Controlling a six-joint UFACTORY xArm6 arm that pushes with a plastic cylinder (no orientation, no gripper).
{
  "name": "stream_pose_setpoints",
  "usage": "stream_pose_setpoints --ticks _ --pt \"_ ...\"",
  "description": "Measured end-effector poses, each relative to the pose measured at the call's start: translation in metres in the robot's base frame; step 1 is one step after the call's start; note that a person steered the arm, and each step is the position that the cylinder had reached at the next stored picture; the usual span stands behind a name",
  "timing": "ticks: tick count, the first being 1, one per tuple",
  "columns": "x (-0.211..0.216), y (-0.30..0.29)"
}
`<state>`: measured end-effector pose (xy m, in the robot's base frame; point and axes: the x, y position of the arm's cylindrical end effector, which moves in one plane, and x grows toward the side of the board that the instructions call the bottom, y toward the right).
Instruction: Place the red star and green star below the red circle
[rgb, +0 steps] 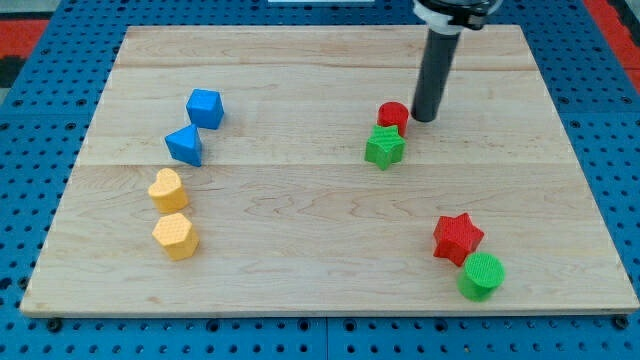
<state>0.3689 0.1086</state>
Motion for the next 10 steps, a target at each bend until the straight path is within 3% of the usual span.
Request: stream_pose_setpoints --ticks 1,2,3,8,9,10 --pt "0.0 -0.037" --pt "0.0 -0.006" --pt "0.04 0.003" --pt "0.065 -0.035" --pt "0.065 -0.017" --pt "0.088 0.066"
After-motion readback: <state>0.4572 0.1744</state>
